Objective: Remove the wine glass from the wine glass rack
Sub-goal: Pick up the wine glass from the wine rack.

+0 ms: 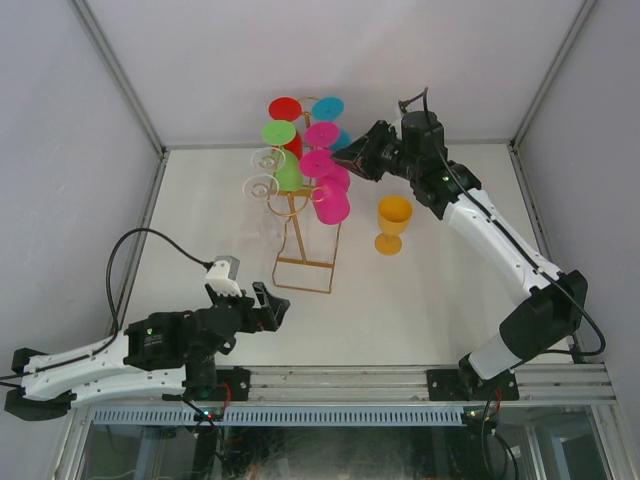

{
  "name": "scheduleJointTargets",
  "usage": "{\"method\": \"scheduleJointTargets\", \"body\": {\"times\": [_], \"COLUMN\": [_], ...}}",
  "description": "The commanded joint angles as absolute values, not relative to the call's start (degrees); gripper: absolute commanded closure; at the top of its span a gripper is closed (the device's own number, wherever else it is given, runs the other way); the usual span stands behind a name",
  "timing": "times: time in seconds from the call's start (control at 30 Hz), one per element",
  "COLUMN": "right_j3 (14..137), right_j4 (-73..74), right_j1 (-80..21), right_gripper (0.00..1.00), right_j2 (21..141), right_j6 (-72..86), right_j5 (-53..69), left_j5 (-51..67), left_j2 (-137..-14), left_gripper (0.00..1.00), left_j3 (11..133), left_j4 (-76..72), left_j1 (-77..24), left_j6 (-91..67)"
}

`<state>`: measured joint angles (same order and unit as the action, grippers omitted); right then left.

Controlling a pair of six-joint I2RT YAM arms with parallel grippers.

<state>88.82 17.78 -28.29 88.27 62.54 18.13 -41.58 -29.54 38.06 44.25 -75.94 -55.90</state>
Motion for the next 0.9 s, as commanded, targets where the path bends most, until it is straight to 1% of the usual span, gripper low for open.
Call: {"method": "scheduleJointTargets", "body": {"times": [0.0, 0.17, 0.37, 0.63, 0.8, 0.87], "right_j3": [92.02, 92.06, 92.24, 93.16, 93.16, 93.25], "right_j4": [17.13, 17.62, 18.21, 19.5, 19.51, 19.64], "right_j1": [-28.97, -29.18, -29.27, -29.69, -29.88, -29.97], "right_gripper": [0.87, 0.88, 0.84, 0.86, 0.91, 0.96], "right_j2": [87.1, 87.02, 87.61, 87.93, 87.4, 87.19], "right_j6": [61.87, 61.71, 61.53, 60.34, 60.54, 60.47], "right_j5": [18.39, 17.93, 17.61, 15.75, 14.84, 14.47], "left_j5": [-41.53, -41.48, -41.27, -41.31, -41.27, -41.31], "left_j2": [-29.52, -29.62, -29.62, -29.44, -29.53, -29.45], "left_gripper": [0.0, 0.0, 0.0, 0.0, 0.0, 0.0], "left_j3": [39.55, 39.62, 39.64, 39.64, 39.51, 39.44], "left_j4": [43.51, 43.43, 43.41, 43.51, 43.66, 43.68], "left_j1": [-75.59, -75.6, -75.6, -75.59, -75.63, -75.62], "left_j6": [-55.72, -55.68, -55.66, -55.72, -55.64, -55.64]}}
